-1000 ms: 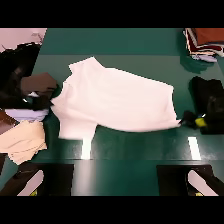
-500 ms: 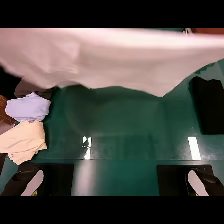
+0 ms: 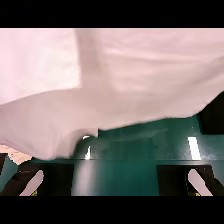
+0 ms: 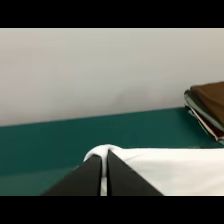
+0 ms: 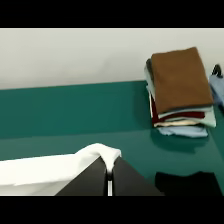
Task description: Fold the shirts.
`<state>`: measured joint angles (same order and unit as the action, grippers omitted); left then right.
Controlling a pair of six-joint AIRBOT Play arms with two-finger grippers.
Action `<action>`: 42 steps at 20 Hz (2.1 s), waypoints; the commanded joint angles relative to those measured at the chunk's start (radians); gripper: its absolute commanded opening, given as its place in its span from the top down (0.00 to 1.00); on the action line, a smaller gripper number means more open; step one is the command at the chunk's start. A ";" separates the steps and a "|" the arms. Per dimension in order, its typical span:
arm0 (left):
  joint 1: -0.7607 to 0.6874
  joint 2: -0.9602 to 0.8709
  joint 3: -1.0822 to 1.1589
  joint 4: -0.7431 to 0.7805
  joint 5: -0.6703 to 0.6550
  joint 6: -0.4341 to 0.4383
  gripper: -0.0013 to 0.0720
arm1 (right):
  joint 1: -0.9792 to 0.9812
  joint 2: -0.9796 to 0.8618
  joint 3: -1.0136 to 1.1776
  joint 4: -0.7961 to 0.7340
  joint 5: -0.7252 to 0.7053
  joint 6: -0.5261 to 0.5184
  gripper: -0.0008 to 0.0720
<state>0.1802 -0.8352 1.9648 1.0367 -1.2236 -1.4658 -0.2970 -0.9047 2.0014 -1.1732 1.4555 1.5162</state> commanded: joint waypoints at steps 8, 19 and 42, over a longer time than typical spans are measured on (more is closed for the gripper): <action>0.000 -0.384 -0.398 -0.050 -0.093 0.046 0.95 | 0.230 -0.418 -0.347 -0.146 0.047 0.012 0.96; -0.106 -0.775 -0.412 -0.044 0.298 0.192 0.95 | 0.241 -0.847 -0.155 -0.129 -0.132 0.011 0.96; -0.079 -0.316 -0.972 0.322 -0.129 -0.031 0.24 | 0.231 -0.370 -0.756 -0.087 -0.173 0.007 0.36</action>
<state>0.1017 -1.3262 1.1625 1.3235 -1.3106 -1.4540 -0.0658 -1.3552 1.2518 -1.2560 1.2648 1.5253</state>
